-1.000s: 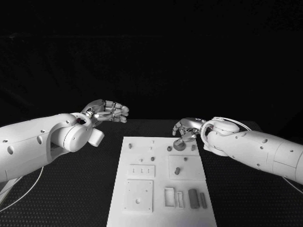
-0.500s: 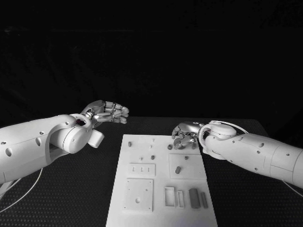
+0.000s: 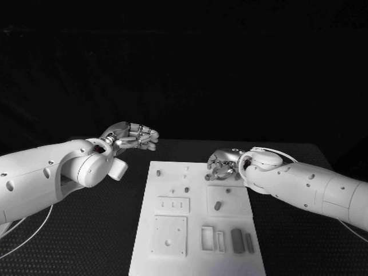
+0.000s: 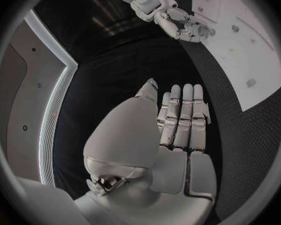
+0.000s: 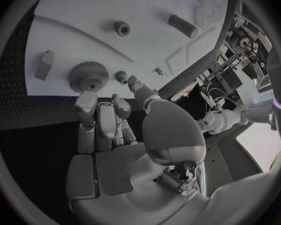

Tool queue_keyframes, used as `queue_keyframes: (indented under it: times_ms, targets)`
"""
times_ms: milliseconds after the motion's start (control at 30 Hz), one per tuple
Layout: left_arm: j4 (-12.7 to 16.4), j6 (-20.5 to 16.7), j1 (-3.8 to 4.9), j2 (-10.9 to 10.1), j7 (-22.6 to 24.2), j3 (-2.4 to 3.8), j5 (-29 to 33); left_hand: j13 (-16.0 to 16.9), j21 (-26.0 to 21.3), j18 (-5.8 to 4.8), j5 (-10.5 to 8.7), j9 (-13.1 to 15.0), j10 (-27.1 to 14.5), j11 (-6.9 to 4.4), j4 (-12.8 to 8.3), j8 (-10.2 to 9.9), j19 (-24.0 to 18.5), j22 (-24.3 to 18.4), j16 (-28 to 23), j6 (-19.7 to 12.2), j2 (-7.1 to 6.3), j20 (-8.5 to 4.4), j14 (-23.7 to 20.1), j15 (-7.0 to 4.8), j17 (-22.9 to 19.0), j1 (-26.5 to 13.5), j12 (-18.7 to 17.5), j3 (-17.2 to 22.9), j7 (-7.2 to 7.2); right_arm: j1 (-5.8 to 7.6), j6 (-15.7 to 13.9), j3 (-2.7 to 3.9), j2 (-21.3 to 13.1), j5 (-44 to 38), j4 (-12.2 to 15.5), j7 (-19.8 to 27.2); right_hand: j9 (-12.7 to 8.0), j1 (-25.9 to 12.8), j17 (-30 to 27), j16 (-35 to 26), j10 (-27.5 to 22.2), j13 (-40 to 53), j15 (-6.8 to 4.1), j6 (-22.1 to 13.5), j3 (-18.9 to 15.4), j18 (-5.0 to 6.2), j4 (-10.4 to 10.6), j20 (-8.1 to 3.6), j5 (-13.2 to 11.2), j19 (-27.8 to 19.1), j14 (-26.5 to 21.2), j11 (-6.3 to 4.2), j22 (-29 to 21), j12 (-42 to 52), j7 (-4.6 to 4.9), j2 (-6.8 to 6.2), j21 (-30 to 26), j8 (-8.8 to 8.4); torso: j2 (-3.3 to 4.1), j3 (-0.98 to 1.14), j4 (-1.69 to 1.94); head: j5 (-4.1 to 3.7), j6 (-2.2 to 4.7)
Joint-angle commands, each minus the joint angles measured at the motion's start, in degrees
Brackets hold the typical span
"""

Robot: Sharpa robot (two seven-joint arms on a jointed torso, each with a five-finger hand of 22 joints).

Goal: Assemble the parts on the task board

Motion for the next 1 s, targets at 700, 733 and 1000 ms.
queue_keyframes:
  times_ms: [700, 733, 1000]
  targets:
    - [0.97, -0.21, 0.41, -0.17, 0.87, 0.04, -0.68, 0.15, -0.48, -0.28, -0.35, 0.12, -0.49, 0.02, -0.01, -0.39, 0.38, -0.14, -0.52, 0.03, -0.03, -0.26, -0.02, 0.17, 0.19, -0.43, -0.22, -0.16, 0.61, -0.92, -0.18, -0.26, 1.15, -2.73, -1.17, -1.62, -0.18, -0.62, -0.23, 0.49, 0.92, 0.30, -0.57, 2.41, 2.51, 7.09, -0.05, -0.37, -0.11, 0.18, 0.12, -0.58, 0.78, 0.27, -0.50, 0.86, 0.17, 0.79, 0.91, -0.26, 0.29, 0.08, -0.67]
    - [0.96, -0.20, 0.41, -0.16, 0.87, 0.04, -0.68, 0.15, -0.48, -0.28, -0.35, 0.13, -0.49, 0.02, -0.01, -0.39, 0.38, -0.14, -0.52, 0.03, -0.03, -0.26, -0.02, 0.17, 0.20, -0.43, -0.22, -0.16, 0.61, -0.93, -0.19, -0.26, 1.10, -2.73, -1.15, -1.62, -0.19, -0.66, -0.25, 0.49, 0.94, 0.30, -0.59, 2.48, 2.59, 7.09, -0.05, -0.37, -0.11, 0.18, 0.12, -0.60, 0.78, 0.26, -0.52, 0.92, 0.18, 0.81, 0.90, -0.26, 0.26, 0.11, -0.71]
    - [0.81, -0.21, 0.42, -0.15, 0.85, 0.04, -0.68, 0.17, -0.53, -0.30, -0.36, 0.14, -0.49, 0.02, -0.01, -0.42, 0.41, -0.17, -0.58, 0.05, -0.04, -0.27, 0.00, 0.17, 0.25, -0.46, -0.23, -0.15, 0.61, -0.98, -0.10, -0.27, 1.08, -2.74, -0.98, -1.48, -0.22, -0.91, -0.37, 0.53, 1.00, 0.23, -0.76, 3.01, 3.29, 7.09, -0.05, -0.39, -0.11, 0.19, 0.08, -0.78, 0.84, 0.13, -0.69, 1.56, 0.23, 0.91, 0.88, -0.24, 0.16, 0.14, -0.93]
